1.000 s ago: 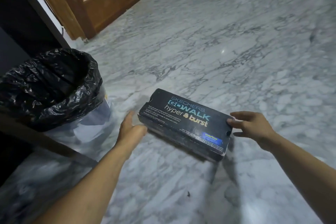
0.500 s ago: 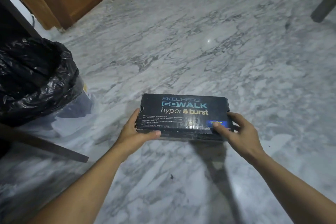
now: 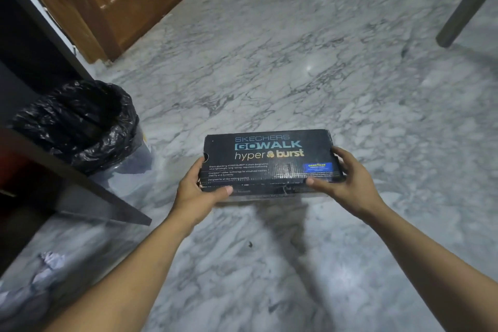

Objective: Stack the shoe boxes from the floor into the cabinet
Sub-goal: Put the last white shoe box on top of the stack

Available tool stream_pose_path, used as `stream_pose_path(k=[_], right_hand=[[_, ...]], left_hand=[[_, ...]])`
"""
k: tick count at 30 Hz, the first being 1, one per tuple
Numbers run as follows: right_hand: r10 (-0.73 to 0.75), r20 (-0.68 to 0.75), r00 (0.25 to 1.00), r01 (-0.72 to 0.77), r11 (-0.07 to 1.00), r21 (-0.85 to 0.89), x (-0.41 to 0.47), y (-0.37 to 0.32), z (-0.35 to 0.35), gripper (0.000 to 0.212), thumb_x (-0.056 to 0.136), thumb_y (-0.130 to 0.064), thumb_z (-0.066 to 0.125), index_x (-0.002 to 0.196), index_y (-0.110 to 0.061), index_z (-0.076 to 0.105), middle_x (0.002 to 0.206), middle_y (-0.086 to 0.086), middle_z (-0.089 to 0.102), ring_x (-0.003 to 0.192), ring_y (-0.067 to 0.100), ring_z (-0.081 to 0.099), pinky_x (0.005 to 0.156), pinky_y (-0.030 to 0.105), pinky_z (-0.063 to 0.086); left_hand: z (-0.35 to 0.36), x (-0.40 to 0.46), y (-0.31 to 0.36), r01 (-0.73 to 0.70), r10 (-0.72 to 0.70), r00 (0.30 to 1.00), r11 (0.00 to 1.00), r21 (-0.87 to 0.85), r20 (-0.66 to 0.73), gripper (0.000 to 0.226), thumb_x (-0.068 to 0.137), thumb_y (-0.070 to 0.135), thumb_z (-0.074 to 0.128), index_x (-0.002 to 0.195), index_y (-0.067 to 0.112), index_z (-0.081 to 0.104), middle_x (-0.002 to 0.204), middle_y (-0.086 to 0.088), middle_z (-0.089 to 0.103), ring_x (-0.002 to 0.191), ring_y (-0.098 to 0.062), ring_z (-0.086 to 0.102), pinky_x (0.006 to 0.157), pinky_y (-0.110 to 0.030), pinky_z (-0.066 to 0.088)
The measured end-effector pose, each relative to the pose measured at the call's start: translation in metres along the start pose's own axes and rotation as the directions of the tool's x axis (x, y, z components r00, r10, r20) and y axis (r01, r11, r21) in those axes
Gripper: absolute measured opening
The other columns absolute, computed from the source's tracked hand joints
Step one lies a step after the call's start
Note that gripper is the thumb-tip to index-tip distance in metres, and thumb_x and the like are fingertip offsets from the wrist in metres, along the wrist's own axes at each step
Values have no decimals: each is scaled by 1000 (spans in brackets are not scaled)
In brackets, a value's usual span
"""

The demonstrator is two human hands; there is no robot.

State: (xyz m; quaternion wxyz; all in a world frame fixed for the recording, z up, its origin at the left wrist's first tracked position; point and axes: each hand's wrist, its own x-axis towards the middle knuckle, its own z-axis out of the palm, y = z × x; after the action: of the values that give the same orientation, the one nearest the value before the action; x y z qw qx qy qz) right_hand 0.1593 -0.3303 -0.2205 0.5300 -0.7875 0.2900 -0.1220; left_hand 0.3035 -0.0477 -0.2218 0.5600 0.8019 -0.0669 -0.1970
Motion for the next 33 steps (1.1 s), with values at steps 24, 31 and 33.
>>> stream_pose_path(k=[24, 31, 33], right_hand=[[-320, 169, 932, 329, 944, -33, -165, -246, -76, 114, 29, -77, 81, 132, -35, 56, 98, -9, 74, 91, 11, 69, 64, 28, 51], [-419, 251, 873, 440, 898, -32, -213, -321, -57, 96, 44, -63, 85, 130, -31, 58, 83, -5, 75, 76, 30, 71, 56, 46, 60], [-445, 272, 853, 467, 884, -18, -226, -343, -46, 68, 51, -56, 86, 113, -37, 64, 79, -3, 76, 77, 32, 71, 56, 48, 59]], left_hand=[[-156, -228, 177, -216, 240, 938, 969, 119, -251, 82, 64, 34, 88, 138, 30, 50, 117, 13, 65, 104, -1, 62, 84, -16, 44], [-223, -300, 206, -245, 294, 887, 953, 176, -356, 79, 67, 33, 86, 137, 28, 51, 108, 22, 63, 93, 13, 58, 70, -2, 42], [-245, -322, 211, -225, 282, 878, 956, 186, -387, 80, 66, 38, 86, 138, 31, 50, 120, 14, 63, 104, 3, 59, 81, -12, 43]])
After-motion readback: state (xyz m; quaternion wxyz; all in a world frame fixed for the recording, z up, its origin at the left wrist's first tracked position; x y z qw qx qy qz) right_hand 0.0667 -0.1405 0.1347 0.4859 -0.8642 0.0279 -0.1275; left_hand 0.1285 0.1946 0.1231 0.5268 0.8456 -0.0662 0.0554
